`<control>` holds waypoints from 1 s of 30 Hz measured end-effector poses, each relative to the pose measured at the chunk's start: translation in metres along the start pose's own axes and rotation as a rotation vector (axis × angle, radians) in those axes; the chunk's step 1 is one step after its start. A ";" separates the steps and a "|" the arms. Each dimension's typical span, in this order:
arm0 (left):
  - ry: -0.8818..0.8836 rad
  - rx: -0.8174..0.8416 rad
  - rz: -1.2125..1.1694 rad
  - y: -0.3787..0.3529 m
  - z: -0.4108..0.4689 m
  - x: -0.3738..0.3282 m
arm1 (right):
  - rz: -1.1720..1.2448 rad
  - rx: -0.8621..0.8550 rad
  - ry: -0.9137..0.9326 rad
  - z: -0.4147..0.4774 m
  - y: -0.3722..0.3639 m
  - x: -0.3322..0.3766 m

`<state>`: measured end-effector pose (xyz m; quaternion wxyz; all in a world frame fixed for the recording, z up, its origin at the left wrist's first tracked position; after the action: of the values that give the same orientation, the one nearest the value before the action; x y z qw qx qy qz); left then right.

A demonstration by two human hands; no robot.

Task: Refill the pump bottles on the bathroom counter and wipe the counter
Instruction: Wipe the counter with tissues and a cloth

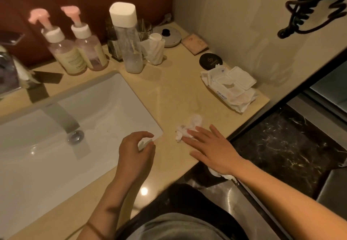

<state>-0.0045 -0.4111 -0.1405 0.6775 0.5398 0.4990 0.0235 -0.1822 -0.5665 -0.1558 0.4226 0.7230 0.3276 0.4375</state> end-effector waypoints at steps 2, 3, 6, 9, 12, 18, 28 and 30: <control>0.009 -0.010 -0.011 0.000 -0.001 0.001 | 0.037 -0.042 -0.060 0.020 0.006 -0.005; 0.014 -0.014 -0.016 0.001 -0.002 0.002 | 0.073 -0.067 -0.090 0.029 0.009 -0.003; 0.048 -0.034 -0.032 0.002 -0.003 0.005 | 0.190 -0.093 -0.183 0.048 0.002 0.011; 0.112 -0.074 -0.069 0.006 -0.006 0.011 | 0.153 -0.066 -0.192 0.049 -0.010 0.029; 0.171 -0.115 -0.114 0.010 -0.009 0.014 | 0.137 -0.016 -0.110 0.040 -0.012 0.041; 0.284 -0.206 -0.176 0.017 -0.023 0.020 | 0.104 0.191 0.285 0.013 -0.020 0.063; 0.537 -0.469 -0.230 0.047 -0.066 0.044 | -0.114 0.510 0.882 0.045 -0.023 0.108; 0.584 -0.513 -0.250 0.049 -0.078 0.049 | -0.149 0.521 0.996 0.050 -0.030 0.129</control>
<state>-0.0099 -0.3080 -0.1293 0.6178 0.2589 0.7101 0.2168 -0.0878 -0.4608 -0.1499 0.0545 0.4847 0.6345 0.5996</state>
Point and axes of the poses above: each hand's wrist, its own z-axis towards the middle knuckle, its own y-axis out of the back of the hand, x = y × z, the point moved 3 cm from there along z, towards the middle knuckle, and after that the axes turned 14 degrees about z, right-handed, at the moved point
